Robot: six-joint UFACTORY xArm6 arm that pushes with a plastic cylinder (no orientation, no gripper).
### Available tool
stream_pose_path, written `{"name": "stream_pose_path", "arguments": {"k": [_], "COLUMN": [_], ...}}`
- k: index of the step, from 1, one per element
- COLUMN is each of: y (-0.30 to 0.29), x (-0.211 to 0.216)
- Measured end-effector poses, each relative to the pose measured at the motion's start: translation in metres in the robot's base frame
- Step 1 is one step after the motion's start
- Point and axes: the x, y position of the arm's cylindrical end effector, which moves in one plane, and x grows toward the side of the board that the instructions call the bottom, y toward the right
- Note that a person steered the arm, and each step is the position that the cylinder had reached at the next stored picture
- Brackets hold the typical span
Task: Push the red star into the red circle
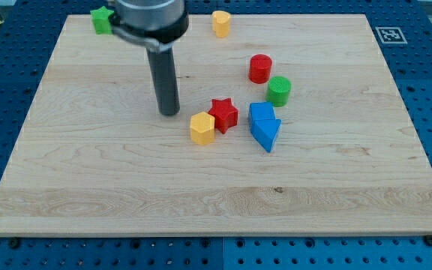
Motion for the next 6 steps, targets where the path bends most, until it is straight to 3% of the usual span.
{"name": "stream_pose_path", "arguments": {"k": [1, 3, 6], "y": [0.025, 0.098, 0.098], "x": [0.021, 0.016, -0.030]}}
